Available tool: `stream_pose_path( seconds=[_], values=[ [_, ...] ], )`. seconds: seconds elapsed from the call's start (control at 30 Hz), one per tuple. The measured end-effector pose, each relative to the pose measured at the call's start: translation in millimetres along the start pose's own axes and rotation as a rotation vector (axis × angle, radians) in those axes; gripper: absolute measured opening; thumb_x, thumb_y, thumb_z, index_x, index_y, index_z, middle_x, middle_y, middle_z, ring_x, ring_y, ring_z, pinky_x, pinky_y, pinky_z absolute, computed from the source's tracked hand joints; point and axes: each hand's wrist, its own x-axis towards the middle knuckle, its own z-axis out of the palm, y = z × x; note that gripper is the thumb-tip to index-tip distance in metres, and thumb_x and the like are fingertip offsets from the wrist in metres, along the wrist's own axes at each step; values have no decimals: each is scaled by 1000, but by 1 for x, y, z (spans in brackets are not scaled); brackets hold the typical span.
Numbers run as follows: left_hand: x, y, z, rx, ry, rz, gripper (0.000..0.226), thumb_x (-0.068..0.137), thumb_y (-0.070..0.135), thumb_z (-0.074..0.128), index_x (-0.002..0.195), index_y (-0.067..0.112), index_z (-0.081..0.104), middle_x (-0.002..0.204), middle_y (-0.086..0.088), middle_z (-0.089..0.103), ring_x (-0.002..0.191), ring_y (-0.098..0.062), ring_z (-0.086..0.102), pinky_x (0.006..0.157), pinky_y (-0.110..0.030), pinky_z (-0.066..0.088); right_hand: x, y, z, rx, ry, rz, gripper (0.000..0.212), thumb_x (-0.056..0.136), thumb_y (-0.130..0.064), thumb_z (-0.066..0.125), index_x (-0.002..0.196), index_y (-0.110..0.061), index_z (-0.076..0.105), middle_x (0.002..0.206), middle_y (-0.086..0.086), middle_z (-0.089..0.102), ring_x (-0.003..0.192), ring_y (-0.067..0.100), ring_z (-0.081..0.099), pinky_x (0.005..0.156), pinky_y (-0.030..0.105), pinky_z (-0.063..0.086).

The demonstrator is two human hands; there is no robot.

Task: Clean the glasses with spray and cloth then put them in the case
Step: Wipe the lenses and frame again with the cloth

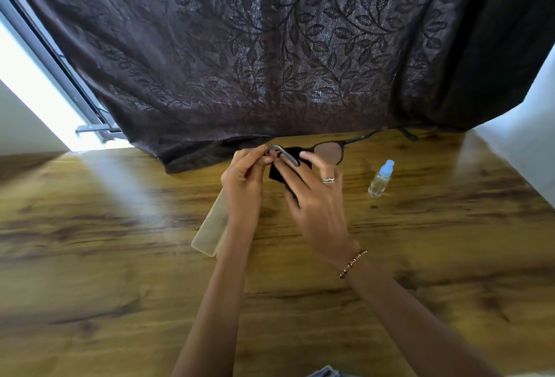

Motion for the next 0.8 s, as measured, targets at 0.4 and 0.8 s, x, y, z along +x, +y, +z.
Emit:
stream_pose_path(
  seconds=[0.4,0.8],
  values=[
    [4,3,1,6,50,12,19,86,-4,60,100,3,70,92,-4,65,86,0,62,80,-15,47,4,5,1,-44,-9,14,32,92,-15,61,124,-10,65,131,-2,62,126,19,42,103,40,37],
    [6,8,-5,16,49,4,23,85,-5,61,103,6,69,93,-7,66,86,-1,62,82,-19,50,4,9,-1,36,-12,0,34,82,2,69,115,-4,69,120,5,68,110,22,52,81,37,51]
  ],
)
